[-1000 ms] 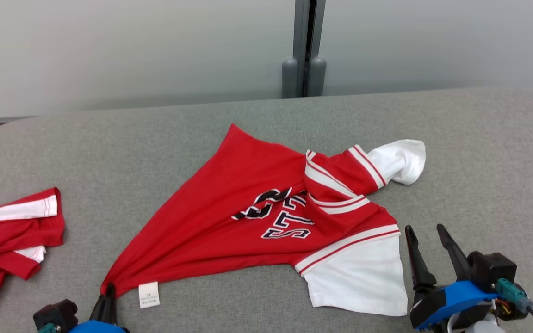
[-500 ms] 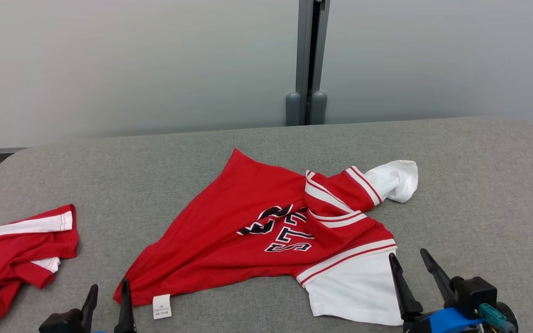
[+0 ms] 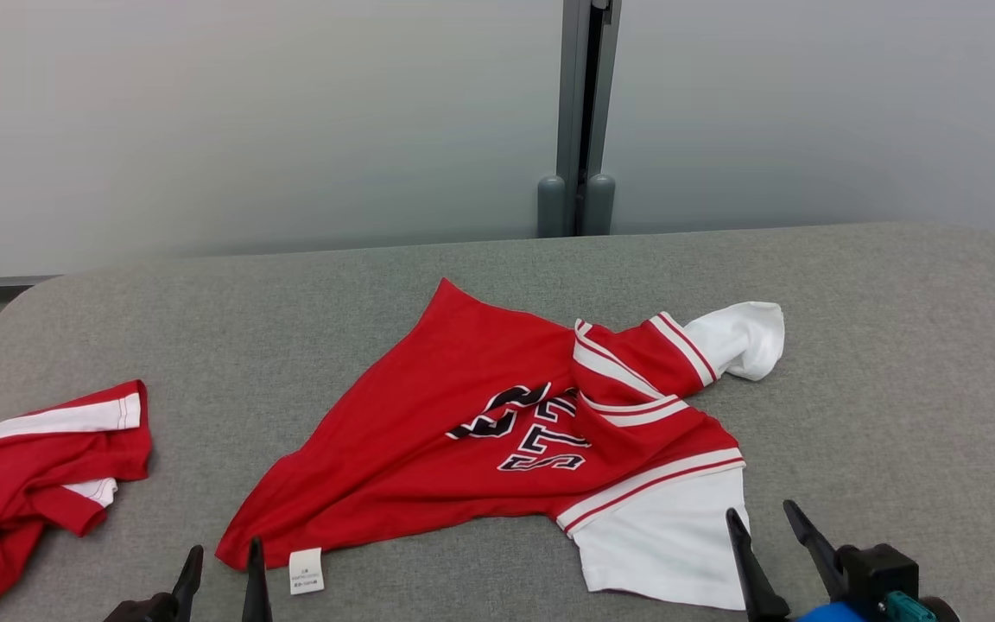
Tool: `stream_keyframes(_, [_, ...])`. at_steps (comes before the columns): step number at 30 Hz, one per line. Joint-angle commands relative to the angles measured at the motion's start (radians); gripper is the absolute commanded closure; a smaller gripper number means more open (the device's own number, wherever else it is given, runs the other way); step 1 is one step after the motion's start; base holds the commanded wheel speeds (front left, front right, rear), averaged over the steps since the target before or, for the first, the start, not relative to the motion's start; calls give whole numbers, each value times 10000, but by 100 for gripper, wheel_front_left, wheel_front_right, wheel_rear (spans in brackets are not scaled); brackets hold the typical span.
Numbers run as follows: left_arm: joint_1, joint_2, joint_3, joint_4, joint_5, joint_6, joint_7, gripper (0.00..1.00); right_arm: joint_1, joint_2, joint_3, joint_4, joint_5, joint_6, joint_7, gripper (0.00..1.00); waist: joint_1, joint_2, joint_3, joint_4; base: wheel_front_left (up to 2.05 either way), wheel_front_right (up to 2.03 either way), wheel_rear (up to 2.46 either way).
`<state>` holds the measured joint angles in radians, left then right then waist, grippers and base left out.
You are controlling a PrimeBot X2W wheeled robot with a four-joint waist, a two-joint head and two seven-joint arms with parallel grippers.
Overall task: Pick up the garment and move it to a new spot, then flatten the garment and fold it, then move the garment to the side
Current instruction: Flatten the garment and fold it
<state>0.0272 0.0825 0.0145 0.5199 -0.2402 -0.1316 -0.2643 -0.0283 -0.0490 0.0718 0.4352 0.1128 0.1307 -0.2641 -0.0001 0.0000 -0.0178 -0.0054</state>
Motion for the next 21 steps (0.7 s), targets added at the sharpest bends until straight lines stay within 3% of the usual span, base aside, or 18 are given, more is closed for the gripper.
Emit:
stream_keyframes(1, [47, -25, -57, 33, -28, 17, -2, 0, 157, -37, -66, 282, -19, 1, -3, 0, 1, 0, 29, 20, 0, 0, 0])
stream_keyframes(16, [-116, 180, -497, 264, -417, 17, -2, 0, -218, 4, 498, 3616, 417, 2, 81, 0, 1, 0, 379, 415, 0, 0, 0])
stream_keyframes(17, [-135, 190, -495, 258, -429, 17, -1, 0, -220, 3, 501, 3803, 454, 2, 93, 21, 1, 0, 398, 415, 0, 0, 0])
stream_keyframes(18, [-148, 202, -497, 253, -463, 17, -1, 0, -237, 3, 508, 3955, 495, 1, 121, 71, 1, 0, 413, 409, 0, 0, 0])
stream_keyframes(19, [-157, 213, -498, 247, -481, 17, -1, 0, -278, 5, 551, 4090, 584, 1, 143, 100, 1, 0, 423, 401, 0, 0, 0])
stream_keyframes(21, [-169, 220, -488, 250, -503, 17, -1, 0, -360, 21, 531, 4217, 814, 2, 144, 100, 1, 0, 438, 372, 0, 0, 0])
